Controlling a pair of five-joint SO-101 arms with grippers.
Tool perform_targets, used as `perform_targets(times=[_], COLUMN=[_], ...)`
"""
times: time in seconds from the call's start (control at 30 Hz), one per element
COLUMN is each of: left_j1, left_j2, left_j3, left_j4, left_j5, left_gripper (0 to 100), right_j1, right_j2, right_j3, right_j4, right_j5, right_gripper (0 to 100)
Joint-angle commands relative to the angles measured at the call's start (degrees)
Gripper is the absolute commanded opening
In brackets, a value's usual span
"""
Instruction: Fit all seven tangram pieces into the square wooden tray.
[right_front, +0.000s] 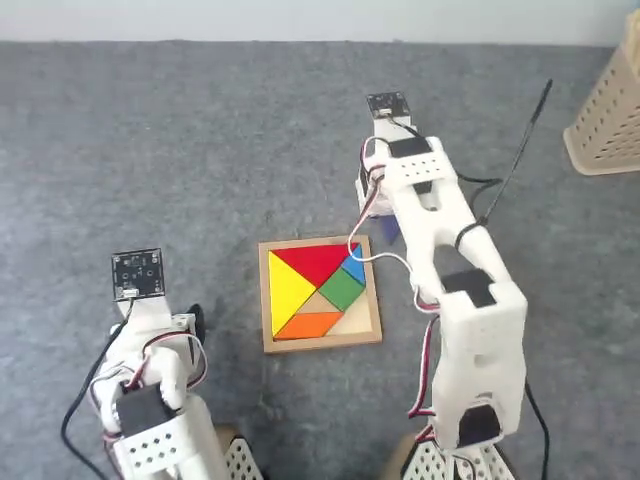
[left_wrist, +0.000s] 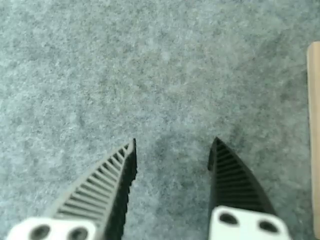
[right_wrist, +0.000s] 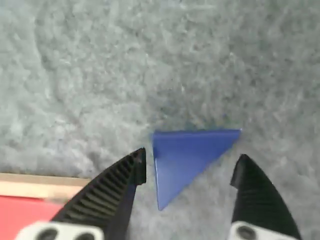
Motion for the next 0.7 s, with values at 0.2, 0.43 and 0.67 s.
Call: perform_targets(times=[0.2, 0.43, 0.67], left_j1=[0.35, 0.35, 0.35], left_j2=[-0.70, -0.70, -0.70], left_j3=[-0.31, -0.31, -0.31], left_j4=[0.18, 0.18, 0.18], left_j5=[0.53, 0.53, 0.53], left_gripper=[23, 23, 23], right_j1=[-0.66, -0.57, -0.40], right_j2=[3.47, 3.91, 5.41], right_j3=[-10.29, -10.81, -10.55], right_j4=[3.47, 2.33, 2.24], right_j5=[-1.93, -8.53, -8.97], right_gripper=[28.0, 28.0, 27.8])
